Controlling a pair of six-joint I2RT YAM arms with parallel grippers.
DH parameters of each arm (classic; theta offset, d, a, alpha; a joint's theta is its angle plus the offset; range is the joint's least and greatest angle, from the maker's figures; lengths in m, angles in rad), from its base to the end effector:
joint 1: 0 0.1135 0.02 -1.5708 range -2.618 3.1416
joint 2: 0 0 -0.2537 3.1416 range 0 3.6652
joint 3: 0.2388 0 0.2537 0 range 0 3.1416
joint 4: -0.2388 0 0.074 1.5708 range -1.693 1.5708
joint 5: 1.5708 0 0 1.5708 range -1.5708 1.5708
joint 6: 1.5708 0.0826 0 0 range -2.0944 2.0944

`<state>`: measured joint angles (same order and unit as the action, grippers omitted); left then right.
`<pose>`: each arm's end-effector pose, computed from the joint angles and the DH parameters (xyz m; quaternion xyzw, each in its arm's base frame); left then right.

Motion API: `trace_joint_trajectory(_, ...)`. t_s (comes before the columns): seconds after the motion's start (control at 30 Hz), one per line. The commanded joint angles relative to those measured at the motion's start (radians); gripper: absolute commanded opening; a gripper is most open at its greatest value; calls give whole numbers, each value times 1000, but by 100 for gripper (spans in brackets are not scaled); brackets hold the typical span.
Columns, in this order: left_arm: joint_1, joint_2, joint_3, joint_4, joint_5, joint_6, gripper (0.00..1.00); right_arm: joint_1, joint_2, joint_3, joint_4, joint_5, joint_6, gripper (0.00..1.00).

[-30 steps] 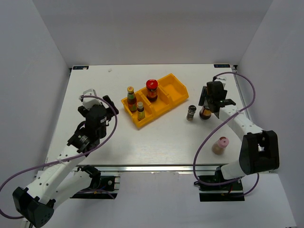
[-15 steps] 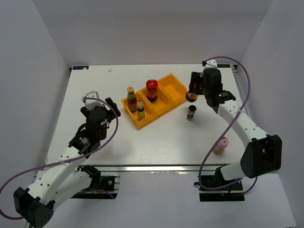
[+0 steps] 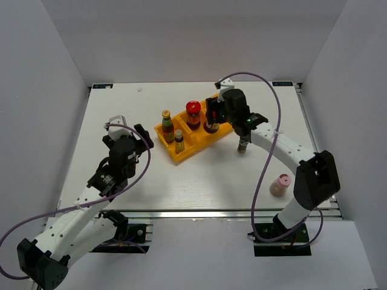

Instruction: Organize the condiment bottles

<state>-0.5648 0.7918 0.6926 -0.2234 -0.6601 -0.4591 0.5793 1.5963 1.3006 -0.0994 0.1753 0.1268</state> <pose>0.2172 -0.0777 0.2852 -0.1486 0.7766 -0.0415 0.6108 0.3620 0.2196 0.2929 -0.1386 0.8187 0.1227 0.5436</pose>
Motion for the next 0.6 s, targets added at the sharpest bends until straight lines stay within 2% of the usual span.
trace_joint_trajectory(0.0,2,-22,-15,21,22,10,98,30,7,89,232,3,-44,38)
trace_joint_trajectory(0.13,2,-17,-15,29,39,11,98,66,91,131,247,21,-98,38)
trace_joint_trajectory(0.33,2,-20,-22,22,30,13,98,86,149,146,231,53,-95,38)
trace_joint_trajectory(0.57,2,-22,-34,41,70,2,98,103,198,108,244,90,-84,44)
